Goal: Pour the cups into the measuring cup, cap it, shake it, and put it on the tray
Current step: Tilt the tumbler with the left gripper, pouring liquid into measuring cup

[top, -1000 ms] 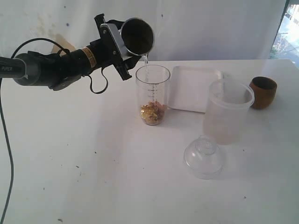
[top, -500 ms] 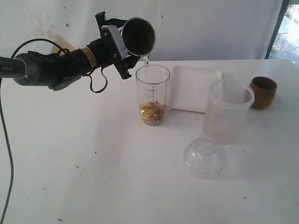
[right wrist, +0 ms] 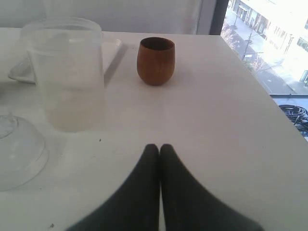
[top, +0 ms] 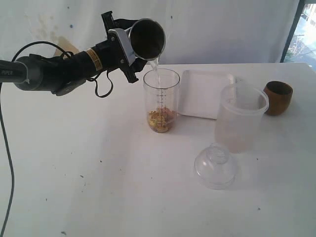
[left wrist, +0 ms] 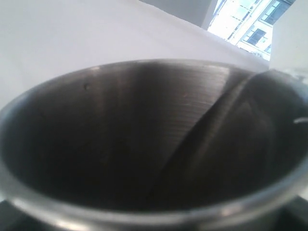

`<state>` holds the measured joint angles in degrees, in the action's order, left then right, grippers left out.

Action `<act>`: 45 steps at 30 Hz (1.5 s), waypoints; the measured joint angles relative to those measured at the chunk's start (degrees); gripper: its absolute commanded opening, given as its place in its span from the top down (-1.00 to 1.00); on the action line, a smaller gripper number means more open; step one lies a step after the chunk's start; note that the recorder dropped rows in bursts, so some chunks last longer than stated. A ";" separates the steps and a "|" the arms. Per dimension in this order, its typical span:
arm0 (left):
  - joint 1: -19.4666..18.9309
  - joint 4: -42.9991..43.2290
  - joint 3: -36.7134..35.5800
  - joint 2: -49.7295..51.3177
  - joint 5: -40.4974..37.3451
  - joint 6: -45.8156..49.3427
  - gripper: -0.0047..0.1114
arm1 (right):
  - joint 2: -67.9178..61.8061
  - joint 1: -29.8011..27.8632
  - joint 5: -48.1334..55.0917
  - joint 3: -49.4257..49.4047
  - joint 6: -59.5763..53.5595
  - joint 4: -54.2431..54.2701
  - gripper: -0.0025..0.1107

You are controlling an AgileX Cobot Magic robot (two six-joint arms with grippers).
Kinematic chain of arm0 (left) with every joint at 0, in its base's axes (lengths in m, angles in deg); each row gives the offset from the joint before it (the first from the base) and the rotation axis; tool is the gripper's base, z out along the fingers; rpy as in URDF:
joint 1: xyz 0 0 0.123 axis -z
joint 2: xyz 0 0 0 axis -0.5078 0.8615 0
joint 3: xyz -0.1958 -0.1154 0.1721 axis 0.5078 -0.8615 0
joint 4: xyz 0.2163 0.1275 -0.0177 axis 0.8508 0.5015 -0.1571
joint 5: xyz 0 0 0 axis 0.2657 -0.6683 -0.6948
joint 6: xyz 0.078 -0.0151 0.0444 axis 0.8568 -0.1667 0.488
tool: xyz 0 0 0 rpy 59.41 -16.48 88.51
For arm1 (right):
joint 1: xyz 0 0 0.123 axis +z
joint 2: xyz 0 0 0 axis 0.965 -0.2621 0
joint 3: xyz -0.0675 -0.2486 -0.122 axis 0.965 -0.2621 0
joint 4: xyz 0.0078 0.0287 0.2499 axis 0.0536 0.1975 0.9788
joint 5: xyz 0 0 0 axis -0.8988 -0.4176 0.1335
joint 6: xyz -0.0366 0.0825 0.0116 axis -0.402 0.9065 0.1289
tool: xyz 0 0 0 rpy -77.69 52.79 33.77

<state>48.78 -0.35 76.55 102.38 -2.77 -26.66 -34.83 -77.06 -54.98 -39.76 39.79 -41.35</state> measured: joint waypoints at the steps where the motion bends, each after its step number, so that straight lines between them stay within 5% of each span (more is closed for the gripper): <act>1: 0.00 0.00 0.00 0.00 0.11 0.43 0.92 | 0.00 0.00 0.00 0.00 0.00 0.00 0.96; 45: 0.00 -0.12 0.13 0.00 -0.07 6.38 0.92 | 0.00 0.00 0.00 0.00 0.00 0.00 0.96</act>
<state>48.78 -0.47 76.68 102.38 -2.84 -20.29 -34.83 -77.06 -54.98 -39.76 39.79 -41.35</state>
